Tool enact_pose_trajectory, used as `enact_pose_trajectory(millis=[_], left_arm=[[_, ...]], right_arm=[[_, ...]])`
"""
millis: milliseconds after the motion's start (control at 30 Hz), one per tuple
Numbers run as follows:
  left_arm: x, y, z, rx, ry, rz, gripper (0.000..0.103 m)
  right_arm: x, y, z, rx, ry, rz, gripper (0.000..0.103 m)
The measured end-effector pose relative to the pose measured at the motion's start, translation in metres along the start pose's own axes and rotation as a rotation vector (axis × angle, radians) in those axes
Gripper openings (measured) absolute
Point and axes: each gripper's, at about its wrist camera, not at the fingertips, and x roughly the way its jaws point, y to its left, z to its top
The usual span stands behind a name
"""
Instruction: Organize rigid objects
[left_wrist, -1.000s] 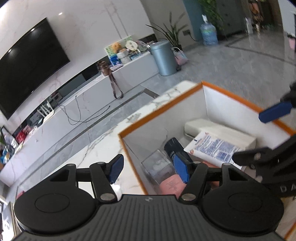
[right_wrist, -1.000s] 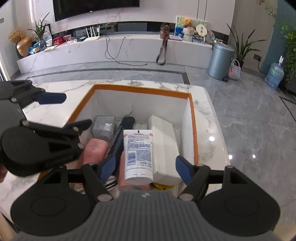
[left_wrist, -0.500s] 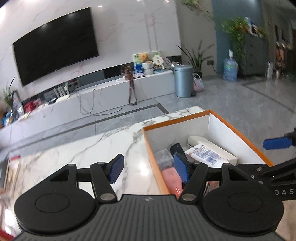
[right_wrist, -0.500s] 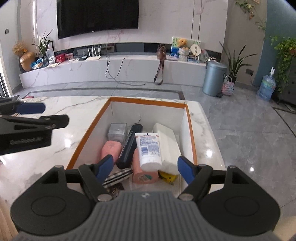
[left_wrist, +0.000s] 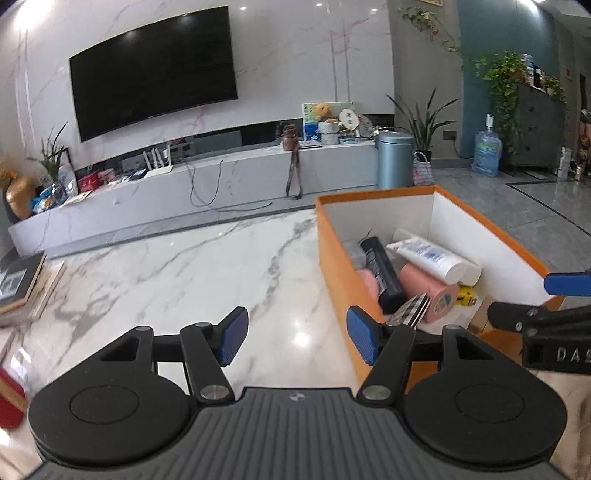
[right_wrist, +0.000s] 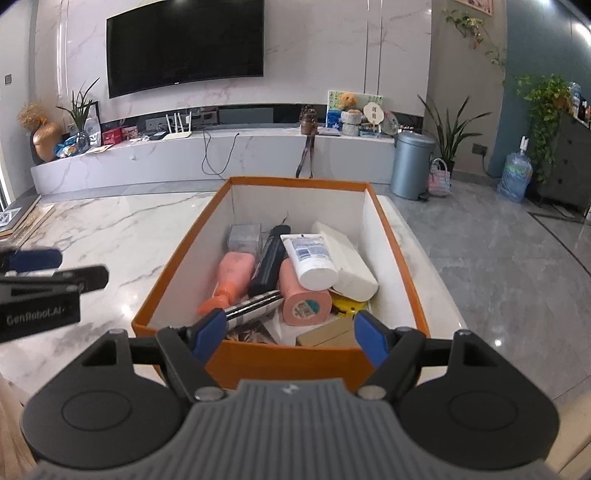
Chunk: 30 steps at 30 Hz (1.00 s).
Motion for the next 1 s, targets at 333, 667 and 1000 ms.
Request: enact_pose_trajectory(millis=[333, 667, 1000], left_arm=[[0.003, 0.005, -0.02, -0.034, -0.015, 0.022, 0.075], [0.004, -0.001, -0.025, 0.001, -0.03, 0.052, 0.084], [0.009, 0.007, -0.022, -0.039, -0.002, 0.061, 0.088]], right_arm=[[0.004, -0.001, -0.006, 0.023, -0.024, 0.001, 0.081], [0.013, -0.001, -0.006, 0.027, 0.008, -0.008, 0.084], [0.014, 0.0, -0.006, 0.018, 0.01, -0.019, 0.085]])
